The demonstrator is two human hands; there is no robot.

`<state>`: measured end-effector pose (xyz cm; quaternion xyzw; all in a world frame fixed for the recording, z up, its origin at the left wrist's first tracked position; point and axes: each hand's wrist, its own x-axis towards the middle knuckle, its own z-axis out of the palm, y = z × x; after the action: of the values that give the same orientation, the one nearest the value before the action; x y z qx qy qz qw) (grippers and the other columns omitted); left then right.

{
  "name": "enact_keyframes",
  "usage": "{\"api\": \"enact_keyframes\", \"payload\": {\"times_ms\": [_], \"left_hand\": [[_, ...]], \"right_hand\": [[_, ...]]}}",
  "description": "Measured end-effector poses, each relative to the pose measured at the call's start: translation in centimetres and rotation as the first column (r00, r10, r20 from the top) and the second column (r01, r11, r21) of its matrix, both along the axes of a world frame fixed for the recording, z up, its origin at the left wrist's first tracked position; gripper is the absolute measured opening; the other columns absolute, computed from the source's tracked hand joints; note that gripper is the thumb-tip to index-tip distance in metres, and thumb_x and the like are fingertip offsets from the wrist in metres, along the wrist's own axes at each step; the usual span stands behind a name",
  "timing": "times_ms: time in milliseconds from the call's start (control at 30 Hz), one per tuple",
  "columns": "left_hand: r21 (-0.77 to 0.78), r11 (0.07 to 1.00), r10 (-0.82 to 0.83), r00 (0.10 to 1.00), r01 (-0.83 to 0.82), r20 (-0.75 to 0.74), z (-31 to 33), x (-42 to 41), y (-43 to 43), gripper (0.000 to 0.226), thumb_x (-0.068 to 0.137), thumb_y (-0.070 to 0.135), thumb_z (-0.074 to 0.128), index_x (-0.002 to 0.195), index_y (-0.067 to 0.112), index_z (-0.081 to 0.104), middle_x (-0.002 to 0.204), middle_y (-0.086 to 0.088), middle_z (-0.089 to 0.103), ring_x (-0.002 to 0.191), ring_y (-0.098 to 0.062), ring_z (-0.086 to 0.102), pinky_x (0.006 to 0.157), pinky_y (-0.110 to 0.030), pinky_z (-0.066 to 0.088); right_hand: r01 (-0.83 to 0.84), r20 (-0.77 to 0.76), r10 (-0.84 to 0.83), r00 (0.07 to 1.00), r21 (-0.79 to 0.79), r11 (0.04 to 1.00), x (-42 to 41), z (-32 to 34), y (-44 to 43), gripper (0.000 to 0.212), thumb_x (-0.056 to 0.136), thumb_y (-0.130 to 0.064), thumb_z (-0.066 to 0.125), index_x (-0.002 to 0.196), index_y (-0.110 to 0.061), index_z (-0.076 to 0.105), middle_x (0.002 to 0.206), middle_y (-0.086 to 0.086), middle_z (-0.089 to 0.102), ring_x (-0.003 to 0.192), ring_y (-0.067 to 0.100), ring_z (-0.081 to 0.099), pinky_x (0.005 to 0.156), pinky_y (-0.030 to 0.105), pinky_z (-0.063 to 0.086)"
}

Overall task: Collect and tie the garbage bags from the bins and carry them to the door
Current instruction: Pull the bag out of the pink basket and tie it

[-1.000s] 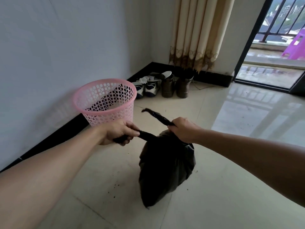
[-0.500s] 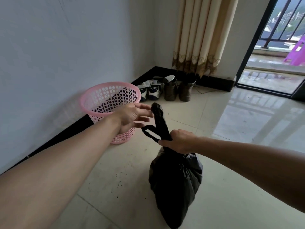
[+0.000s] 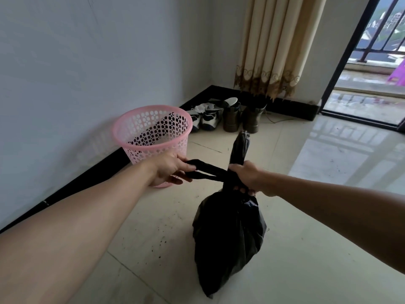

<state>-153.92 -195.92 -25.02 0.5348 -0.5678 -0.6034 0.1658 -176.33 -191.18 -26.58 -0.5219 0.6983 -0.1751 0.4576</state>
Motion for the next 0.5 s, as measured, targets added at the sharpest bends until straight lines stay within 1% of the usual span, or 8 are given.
{"api": "enact_keyframes", "payload": {"times_ms": [33, 100, 133, 200, 267, 300, 400, 500], "left_hand": [[0.015, 1.0, -0.007, 1.0, 0.007, 0.015, -0.2, 0.2, 0.1, 0.017, 0.088, 0.007, 0.063, 0.105, 0.004, 0.065, 0.086, -0.006, 0.07, 0.075, -0.016, 0.066, 0.066, -0.027, 0.047], [0.035, 0.999, -0.024, 0.999, 0.023, 0.025, -0.6, 0.5, 0.4, 0.016, 0.089, 0.007, 0.063, 0.104, 0.006, 0.065, 0.089, -0.005, 0.07, 0.074, -0.015, 0.067, 0.068, -0.028, 0.049], [0.039, 0.999, -0.019, 1.0, 0.018, 0.012, -0.7, 0.6, 0.4, 0.017, 0.089, 0.007, 0.062, 0.105, 0.005, 0.065, 0.09, -0.006, 0.07, 0.074, -0.015, 0.067, 0.068, -0.028, 0.049], [0.044, 0.999, 0.025, 1.0, -0.024, -0.018, -0.8, 0.9, 0.1, 0.019, 0.089, 0.007, 0.062, 0.108, 0.005, 0.064, 0.089, -0.007, 0.07, 0.072, -0.016, 0.068, 0.069, -0.029, 0.05], [0.031, 0.997, 0.072, 0.997, -0.07, -0.036, -0.8, 1.2, -0.2, 0.017, 0.09, 0.007, 0.061, 0.106, 0.004, 0.065, 0.086, -0.008, 0.069, 0.07, -0.016, 0.068, 0.067, -0.029, 0.05], [0.016, 0.996, 0.091, 0.995, -0.091, -0.038, -0.8, 1.3, -0.3, 0.016, 0.09, 0.007, 0.061, 0.105, 0.004, 0.065, 0.086, -0.009, 0.069, 0.068, -0.016, 0.068, 0.065, -0.029, 0.051], [-0.039, 0.988, 0.15, 0.988, -0.151, -0.035, -0.9, 1.4, -0.4, 0.019, 0.09, 0.006, 0.061, 0.108, 0.001, 0.065, 0.085, -0.012, 0.069, 0.061, -0.015, 0.068, 0.055, -0.026, 0.051], [-0.066, 0.977, 0.198, 0.979, -0.201, -0.044, -1.1, 1.2, -0.4, 0.019, 0.09, 0.006, 0.062, 0.107, 0.0, 0.065, 0.084, -0.014, 0.069, 0.056, -0.015, 0.067, 0.052, -0.025, 0.052]], "right_hand": [[0.023, -0.01, -0.023, 1.0, 0.037, 0.999, -0.5, 0.1, -0.1, 0.034, 0.098, -0.025, 0.04, 0.082, -0.004, 0.061, 0.053, 0.004, 0.058, 0.041, 0.014, 0.047, 0.041, 0.019, 0.035], [0.005, -0.007, -0.004, 1.0, 0.123, 0.992, -1.3, 0.4, -0.1, 0.023, 0.094, -0.012, 0.04, 0.087, -0.002, 0.059, 0.055, 0.008, 0.06, 0.043, 0.015, 0.053, 0.043, 0.019, 0.038], [-0.024, 0.028, 0.019, 0.999, 0.17, 0.985, -1.6, 0.5, -0.1, 0.019, 0.094, -0.009, 0.04, 0.091, -0.001, 0.057, 0.056, 0.009, 0.06, 0.042, 0.014, 0.054, 0.043, 0.019, 0.038], [-0.101, 0.175, 0.055, 0.983, 0.265, 0.959, -1.8, 0.7, 0.0, 0.016, 0.095, -0.007, 0.04, 0.097, 0.0, 0.054, 0.058, 0.009, 0.062, 0.043, 0.013, 0.056, 0.042, 0.02, 0.037], [-0.183, 0.332, 0.069, 0.941, 0.326, 0.927, -2.0, 1.1, -0.1, 0.019, 0.097, -0.008, 0.04, 0.103, 0.002, 0.055, 0.069, 0.011, 0.067, 0.051, 0.014, 0.06, 0.042, 0.02, 0.037], [-0.218, 0.379, 0.077, 0.922, 0.346, 0.912, -2.0, 1.3, -0.2, 0.022, 0.097, -0.01, 0.04, 0.103, 0.003, 0.057, 0.074, 0.012, 0.069, 0.054, 0.014, 0.06, 0.043, 0.02, 0.037], [-0.295, 0.462, 0.095, 0.882, 0.384, 0.875, -1.7, 2.1, -0.5, 0.028, 0.099, -0.019, 0.04, 0.097, 0.0, 0.061, 0.079, 0.009, 0.069, 0.058, 0.012, 0.061, 0.045, 0.019, 0.037], [-0.294, 0.497, 0.068, 0.865, 0.392, 0.872, -1.2, 2.2, -0.4, 0.029, 0.101, -0.027, 0.042, 0.096, -0.004, 0.059, 0.072, 0.004, 0.066, 0.055, 0.01, 0.058, 0.044, 0.018, 0.037]]}}
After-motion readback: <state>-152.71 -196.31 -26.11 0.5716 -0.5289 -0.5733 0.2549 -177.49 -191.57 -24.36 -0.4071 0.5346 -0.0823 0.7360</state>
